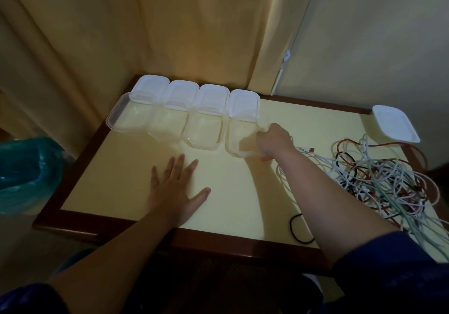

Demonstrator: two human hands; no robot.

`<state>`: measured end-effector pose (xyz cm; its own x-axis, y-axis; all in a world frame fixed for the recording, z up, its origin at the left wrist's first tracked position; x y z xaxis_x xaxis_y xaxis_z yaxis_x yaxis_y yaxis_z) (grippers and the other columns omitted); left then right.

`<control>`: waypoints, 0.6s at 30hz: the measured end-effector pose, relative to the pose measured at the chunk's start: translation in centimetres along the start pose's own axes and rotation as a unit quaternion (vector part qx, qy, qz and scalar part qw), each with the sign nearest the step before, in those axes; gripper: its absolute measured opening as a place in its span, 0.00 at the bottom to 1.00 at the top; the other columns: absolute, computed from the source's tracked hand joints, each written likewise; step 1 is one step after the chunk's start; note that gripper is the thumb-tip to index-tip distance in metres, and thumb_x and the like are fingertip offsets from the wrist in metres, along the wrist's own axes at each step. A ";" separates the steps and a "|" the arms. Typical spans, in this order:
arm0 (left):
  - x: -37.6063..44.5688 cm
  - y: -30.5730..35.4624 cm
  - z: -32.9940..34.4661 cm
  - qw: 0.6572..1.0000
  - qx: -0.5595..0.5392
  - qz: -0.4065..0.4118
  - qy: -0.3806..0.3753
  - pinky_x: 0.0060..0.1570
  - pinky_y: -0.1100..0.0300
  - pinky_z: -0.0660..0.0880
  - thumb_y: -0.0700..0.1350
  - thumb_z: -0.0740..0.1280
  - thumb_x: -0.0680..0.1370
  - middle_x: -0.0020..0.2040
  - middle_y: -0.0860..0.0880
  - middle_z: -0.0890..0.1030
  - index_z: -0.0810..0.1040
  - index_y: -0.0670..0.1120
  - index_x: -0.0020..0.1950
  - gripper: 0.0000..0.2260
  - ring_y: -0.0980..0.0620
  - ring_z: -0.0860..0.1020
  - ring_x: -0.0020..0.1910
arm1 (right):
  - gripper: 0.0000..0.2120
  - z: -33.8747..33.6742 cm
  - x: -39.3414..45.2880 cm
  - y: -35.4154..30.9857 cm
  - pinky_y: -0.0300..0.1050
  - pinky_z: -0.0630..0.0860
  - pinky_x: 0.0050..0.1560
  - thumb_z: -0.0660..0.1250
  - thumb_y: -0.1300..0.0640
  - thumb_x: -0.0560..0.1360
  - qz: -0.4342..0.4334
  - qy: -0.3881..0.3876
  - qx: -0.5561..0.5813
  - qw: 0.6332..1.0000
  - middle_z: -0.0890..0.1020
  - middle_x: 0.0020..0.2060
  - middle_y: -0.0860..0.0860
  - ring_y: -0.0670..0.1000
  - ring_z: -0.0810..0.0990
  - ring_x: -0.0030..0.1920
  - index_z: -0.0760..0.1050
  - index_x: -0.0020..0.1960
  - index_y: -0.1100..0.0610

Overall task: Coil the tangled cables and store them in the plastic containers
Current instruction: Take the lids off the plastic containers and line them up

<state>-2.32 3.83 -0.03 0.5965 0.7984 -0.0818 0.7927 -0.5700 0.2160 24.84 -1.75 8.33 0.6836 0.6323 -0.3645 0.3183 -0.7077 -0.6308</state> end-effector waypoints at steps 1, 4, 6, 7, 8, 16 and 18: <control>0.0 0.0 0.0 1.000 -0.001 0.000 0.000 0.78 0.38 0.38 0.75 0.47 0.75 0.84 0.52 0.41 0.43 0.62 0.82 0.39 0.49 0.38 0.83 | 0.17 0.0 0.0 -0.1 0.53 0.86 0.41 0.61 0.56 0.80 0.001 -0.002 0.004 1.000 0.75 0.61 0.56 0.59 0.83 0.42 0.71 0.67 0.61; 0.0 0.0 -0.1 1.000 -0.008 0.001 0.002 0.78 0.38 0.38 0.75 0.47 0.75 0.84 0.52 0.40 0.44 0.62 0.82 0.39 0.49 0.38 0.83 | 0.15 0.6 0.0 -0.1 0.54 0.86 0.44 0.62 0.55 0.81 0.020 -0.021 0.050 0.998 0.72 0.59 0.55 0.62 0.85 0.45 0.69 0.65 0.60; -0.1 0.0 -0.1 1.000 -0.012 0.003 0.005 0.78 0.38 0.38 0.76 0.47 0.74 0.84 0.52 0.41 0.45 0.62 0.82 0.39 0.49 0.39 0.83 | 0.19 1.2 0.1 0.2 0.58 0.86 0.50 0.64 0.54 0.81 0.026 -0.036 0.075 0.996 0.71 0.59 0.54 0.63 0.85 0.48 0.68 0.70 0.58; -0.1 0.0 -0.1 1.000 -0.013 0.003 0.005 0.78 0.38 0.38 0.76 0.47 0.74 0.84 0.52 0.41 0.45 0.62 0.82 0.39 0.49 0.39 0.83 | 0.23 1.3 0.1 0.3 0.59 0.85 0.52 0.64 0.53 0.81 0.029 -0.040 0.079 0.996 0.69 0.60 0.53 0.62 0.85 0.49 0.67 0.74 0.59; -0.1 0.0 -0.1 1.000 -0.012 0.002 0.005 0.78 0.38 0.38 0.76 0.46 0.74 0.84 0.52 0.42 0.45 0.62 0.82 0.39 0.49 0.39 0.83 | 0.27 1.4 0.1 0.4 0.60 0.85 0.53 0.65 0.52 0.81 0.027 -0.042 0.080 0.996 0.68 0.61 0.52 0.61 0.84 0.49 0.65 0.77 0.60; 0.1 0.3 0.1 1.000 0.008 -0.003 -0.001 0.78 0.37 0.39 0.75 0.44 0.74 0.85 0.51 0.43 0.44 0.61 0.83 0.40 0.48 0.40 0.83 | 0.34 -3.6 -3.0 0.0 0.57 0.83 0.60 0.70 0.44 0.78 -0.094 0.014 0.149 0.984 0.78 0.67 0.49 0.50 0.80 0.60 0.63 0.81 0.46; 0.3 0.4 0.2 0.999 0.031 -0.013 -0.018 0.78 0.37 0.42 0.75 0.45 0.74 0.85 0.50 0.44 0.45 0.60 0.83 0.40 0.47 0.43 0.83 | 0.28 -6.1 -5.1 1.2 0.54 0.85 0.55 0.71 0.47 0.79 -0.109 0.022 0.218 0.970 0.81 0.61 0.46 0.47 0.82 0.57 0.69 0.77 0.44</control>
<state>-1.83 3.76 -0.20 0.5795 0.8058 -0.1222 0.8132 -0.5618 0.1521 25.69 -7.74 13.59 0.6609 0.7319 -0.1659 0.1577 -0.3517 -0.9227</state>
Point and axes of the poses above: each hand's wrist, its own x-axis towards the middle knuckle, its own z-axis out of the palm, y = z × x, the point moved 9 cm from there along x, towards the middle knuckle
